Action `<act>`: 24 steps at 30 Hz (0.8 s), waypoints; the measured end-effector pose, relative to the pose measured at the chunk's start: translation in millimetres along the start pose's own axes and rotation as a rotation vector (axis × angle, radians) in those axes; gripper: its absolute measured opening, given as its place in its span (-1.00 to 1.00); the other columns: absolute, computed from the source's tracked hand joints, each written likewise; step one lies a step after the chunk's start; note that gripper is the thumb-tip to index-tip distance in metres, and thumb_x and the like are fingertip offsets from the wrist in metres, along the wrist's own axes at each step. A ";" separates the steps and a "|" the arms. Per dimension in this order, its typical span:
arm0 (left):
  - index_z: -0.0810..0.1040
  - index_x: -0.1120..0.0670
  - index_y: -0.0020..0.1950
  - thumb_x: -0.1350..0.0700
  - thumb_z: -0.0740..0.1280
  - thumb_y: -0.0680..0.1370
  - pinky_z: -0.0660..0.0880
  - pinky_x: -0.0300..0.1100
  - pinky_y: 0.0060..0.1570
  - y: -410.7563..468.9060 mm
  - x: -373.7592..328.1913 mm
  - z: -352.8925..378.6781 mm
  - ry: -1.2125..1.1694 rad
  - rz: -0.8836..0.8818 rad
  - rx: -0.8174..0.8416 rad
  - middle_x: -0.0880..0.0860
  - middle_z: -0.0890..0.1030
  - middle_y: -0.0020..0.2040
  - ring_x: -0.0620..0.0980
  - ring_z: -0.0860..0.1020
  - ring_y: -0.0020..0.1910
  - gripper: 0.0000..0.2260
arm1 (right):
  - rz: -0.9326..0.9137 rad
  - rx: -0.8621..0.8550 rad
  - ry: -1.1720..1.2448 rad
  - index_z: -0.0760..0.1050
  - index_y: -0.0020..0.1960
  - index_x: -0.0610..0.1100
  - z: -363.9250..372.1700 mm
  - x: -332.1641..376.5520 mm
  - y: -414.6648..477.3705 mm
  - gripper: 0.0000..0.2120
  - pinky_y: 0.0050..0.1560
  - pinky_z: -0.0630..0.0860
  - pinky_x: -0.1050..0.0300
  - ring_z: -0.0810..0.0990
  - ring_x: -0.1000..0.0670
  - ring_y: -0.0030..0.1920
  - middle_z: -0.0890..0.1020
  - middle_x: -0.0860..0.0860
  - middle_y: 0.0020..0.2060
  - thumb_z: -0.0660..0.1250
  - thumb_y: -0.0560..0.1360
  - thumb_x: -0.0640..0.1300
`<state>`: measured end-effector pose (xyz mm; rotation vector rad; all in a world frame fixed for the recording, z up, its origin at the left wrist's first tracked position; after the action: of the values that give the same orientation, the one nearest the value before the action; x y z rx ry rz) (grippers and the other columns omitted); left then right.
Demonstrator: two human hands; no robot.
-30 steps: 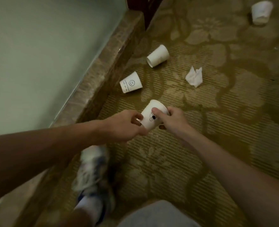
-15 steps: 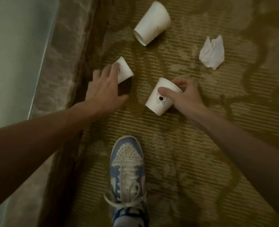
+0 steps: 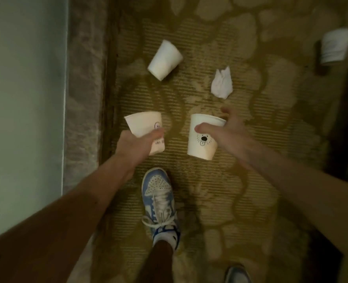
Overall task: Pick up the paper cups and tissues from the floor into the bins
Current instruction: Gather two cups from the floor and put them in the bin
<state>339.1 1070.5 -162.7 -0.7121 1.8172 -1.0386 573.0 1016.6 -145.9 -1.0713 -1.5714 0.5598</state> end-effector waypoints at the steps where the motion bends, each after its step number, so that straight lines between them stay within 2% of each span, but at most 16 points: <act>1: 0.60 0.11 0.21 -0.01 0.52 0.43 0.61 -0.08 0.01 -8.1 -14.5 -1.0 -0.095 -0.026 0.036 0.03 0.70 0.00 0.00 0.67 -0.03 -0.60 | -0.018 0.000 -0.014 0.12 0.51 0.01 -4.6 18.9 -3.6 -0.09 -0.31 0.40 0.36 0.48 0.26 -0.11 0.47 0.16 0.06 0.55 0.31 0.01; 2: 0.60 0.10 0.21 -0.01 0.52 0.44 0.61 -0.02 0.07 -15.8 -33.2 -1.9 -0.167 -0.044 0.082 0.04 0.71 0.02 0.02 0.68 -0.01 -0.61 | -0.040 0.001 -0.035 0.11 0.51 0.01 -9.5 40.7 -6.5 -0.08 -0.27 0.42 0.38 0.49 0.24 -0.07 0.48 0.14 0.12 0.54 0.31 0.01; 4: 0.58 0.06 0.24 -0.03 0.49 0.47 0.61 -0.02 0.03 -26.6 -69.3 -3.0 -0.273 -0.061 0.165 0.04 0.71 0.05 0.01 0.68 0.01 -0.62 | -0.076 0.025 -0.107 0.08 0.53 0.01 -12.0 79.3 -9.3 -0.05 -0.09 0.42 0.31 0.50 0.14 0.08 0.42 0.10 0.26 0.53 0.30 0.04; 6: 0.54 0.01 0.30 -0.07 0.45 0.49 0.58 -0.09 -0.08 -28.2 -103.2 -5.5 -0.332 -0.051 0.195 0.01 0.70 0.08 -0.02 0.67 0.03 -0.59 | -0.128 0.057 -0.186 0.07 0.54 0.02 -10.2 111.8 -3.9 -0.03 -0.14 0.36 0.33 0.45 0.16 0.05 0.36 0.14 0.22 0.53 0.29 0.06; 7: 0.53 -0.01 0.31 -0.09 0.43 0.50 0.55 -0.09 -0.04 -25.9 -118.0 -5.3 -0.356 -0.036 0.202 0.00 0.70 0.10 -0.02 0.66 0.07 -0.59 | -0.157 0.077 -0.223 0.07 0.54 0.03 -8.9 124.8 1.7 -0.04 -0.21 0.31 0.38 0.42 0.22 -0.03 0.34 0.17 0.17 0.52 0.30 0.07; 10: 0.56 -0.05 0.26 -0.12 0.40 0.51 0.42 0.04 0.29 -12.8 -148.4 3.9 -0.416 -0.032 0.233 0.01 0.68 0.14 0.04 0.59 0.22 -0.65 | -0.210 0.128 -0.302 0.12 0.53 0.06 -7.4 149.8 22.0 -0.09 -0.33 0.30 0.45 0.37 0.30 -0.16 0.33 0.19 0.12 0.50 0.30 0.07; 12: 0.57 -0.05 0.23 -0.13 0.38 0.53 0.36 0.08 0.36 2.4 -159.6 10.2 -0.425 -0.041 0.249 0.02 0.68 0.15 0.05 0.58 0.23 -0.68 | -0.220 0.150 -0.321 0.16 0.52 0.08 -6.1 156.4 44.0 -0.12 -0.29 0.33 0.38 0.41 0.26 -0.14 0.38 0.19 0.10 0.50 0.30 0.07; 14: 0.56 -0.01 0.26 -0.12 0.37 0.54 0.38 0.11 0.35 20.5 -165.4 12.9 -0.457 -0.064 0.271 0.04 0.68 0.16 0.07 0.60 0.22 -0.66 | -0.213 0.186 -0.333 0.22 0.49 0.09 1.0 160.3 63.0 -0.18 -0.27 0.36 0.32 0.44 0.25 -0.13 0.44 0.19 0.04 0.50 0.31 0.06; 18: 0.50 -0.02 0.34 -0.11 0.38 0.53 0.41 0.14 0.32 60.9 -169.9 15.4 -0.526 -0.111 0.249 0.04 0.66 0.18 0.07 0.61 0.19 -0.59 | -0.076 0.257 -0.085 0.34 0.40 0.08 14.7 157.7 102.7 -0.34 -0.22 0.53 0.19 0.60 0.10 -0.04 0.56 0.10 0.11 0.46 0.35 0.01; 20: 0.47 -0.03 0.36 -0.11 0.38 0.53 0.39 0.18 0.32 79.5 -171.3 20.1 -0.550 -0.121 0.243 0.04 0.65 0.20 0.08 0.61 0.20 -0.58 | -0.005 0.298 0.026 0.41 0.30 0.07 22.9 153.9 120.5 -0.47 -0.21 0.58 0.13 0.66 0.06 -0.06 0.63 0.06 0.04 0.45 0.35 -0.01; 22: 0.46 -0.02 0.36 -0.08 0.36 0.55 0.45 0.21 0.27 94.5 -175.1 27.5 -0.571 -0.112 0.248 0.07 0.64 0.22 0.10 0.62 0.19 -0.60 | -0.007 0.344 0.018 0.48 0.17 0.07 32.1 153.8 132.8 -0.62 -0.25 0.57 0.16 0.68 0.07 -0.13 0.68 0.07 -0.06 0.44 0.37 -0.03; 24: 0.48 0.00 0.33 -0.05 0.38 0.54 0.50 0.20 0.20 104.0 -175.0 37.5 -0.575 -0.110 0.232 0.09 0.65 0.21 0.10 0.63 0.17 -0.63 | 0.010 0.362 0.013 0.53 0.14 0.02 35.9 146.1 139.9 -0.66 -0.25 0.57 0.16 0.69 0.06 -0.14 0.70 0.04 -0.08 0.44 0.38 -0.04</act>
<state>443.6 1247.1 -189.8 -0.8671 1.1569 -0.9698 588.2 1215.7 -194.5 -0.8060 -1.3874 0.8072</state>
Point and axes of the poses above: each hand's wrist, its own y-axis towards the middle knuckle, its own z-axis out of the palm, x = y × z, the point moved 8 cm from there along y, towards the middle knuckle
